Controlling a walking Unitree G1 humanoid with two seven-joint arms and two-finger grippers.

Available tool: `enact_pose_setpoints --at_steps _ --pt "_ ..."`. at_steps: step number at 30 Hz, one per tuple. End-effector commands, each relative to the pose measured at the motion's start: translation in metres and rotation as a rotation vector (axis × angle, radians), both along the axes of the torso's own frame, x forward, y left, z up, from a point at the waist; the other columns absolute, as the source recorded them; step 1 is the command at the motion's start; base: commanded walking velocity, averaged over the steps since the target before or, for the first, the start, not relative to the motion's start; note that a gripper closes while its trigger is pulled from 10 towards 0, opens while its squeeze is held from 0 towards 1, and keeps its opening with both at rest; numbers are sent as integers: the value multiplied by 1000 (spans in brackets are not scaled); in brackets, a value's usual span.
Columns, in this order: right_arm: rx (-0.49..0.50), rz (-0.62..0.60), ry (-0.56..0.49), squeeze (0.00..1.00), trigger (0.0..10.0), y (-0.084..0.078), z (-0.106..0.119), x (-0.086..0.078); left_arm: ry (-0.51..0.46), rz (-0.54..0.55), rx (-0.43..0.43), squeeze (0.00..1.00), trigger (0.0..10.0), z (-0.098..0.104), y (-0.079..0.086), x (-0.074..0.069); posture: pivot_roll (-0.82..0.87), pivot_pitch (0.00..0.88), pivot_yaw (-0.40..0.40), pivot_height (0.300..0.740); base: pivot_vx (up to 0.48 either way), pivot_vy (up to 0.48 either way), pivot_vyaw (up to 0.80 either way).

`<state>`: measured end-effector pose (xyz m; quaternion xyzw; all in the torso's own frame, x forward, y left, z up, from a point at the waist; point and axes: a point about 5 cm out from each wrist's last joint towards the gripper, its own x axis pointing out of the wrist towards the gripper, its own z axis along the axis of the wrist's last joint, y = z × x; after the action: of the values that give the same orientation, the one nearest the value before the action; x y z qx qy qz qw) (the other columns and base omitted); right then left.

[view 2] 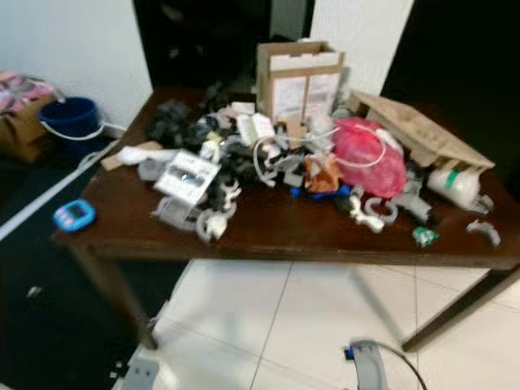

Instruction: Picking trash to rubbish bin

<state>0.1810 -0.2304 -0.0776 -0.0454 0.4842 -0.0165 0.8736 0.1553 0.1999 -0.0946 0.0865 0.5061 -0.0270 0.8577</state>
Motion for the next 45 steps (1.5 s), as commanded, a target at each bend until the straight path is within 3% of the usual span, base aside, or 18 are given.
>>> enact_pose_setpoints --at_steps 1,8,14,18,26,33,36,39,45 --pt "12 -21 29 0 10000 2 -5 -10 47 4 -1 0 10000 -5 -2 -12 39 68 -64 740 0 0 -800" --pt "12 -27 20 0 10000 1 -5 -9 46 50 21 0 10000 -6 4 -16 45 73 -64 740 0 0 0" --pt "10 -18 22 0 10000 0 -4 -9 58 153 37 0 10000 -7 17 -26 54 76 -66 740 0 0 0" --pt "10 -14 21 0 10000 0 -4 -9 79 152 30 0 10000 -9 19 -33 57 76 -65 740 132 -197 0" --pt "12 -4 21 0 10000 1 -4 -9 82 157 29 0 10000 -9 17 -34 61 80 -66 740 131 -385 0" --pt "4 20 20 0 10000 1 -4 -8 85 197 19 0 10000 -10 16 -36 66 84 -67 740 0 0 0" --pt "-6 39 19 0 10000 1 -3 -7 92 232 19 0 10000 -11 19 -40 67 85 -68 740 0 0 0" --pt "16 75 -4 0 10000 1 0 -1 113 343 24 0 10000 -14 28 -56 79 91 -79 740 0 0 0" --pt "32 103 -11 0 10000 0 2 2 138 424 37 0 10000 -16 34 -73 99 94 -91 740 0 0 504"
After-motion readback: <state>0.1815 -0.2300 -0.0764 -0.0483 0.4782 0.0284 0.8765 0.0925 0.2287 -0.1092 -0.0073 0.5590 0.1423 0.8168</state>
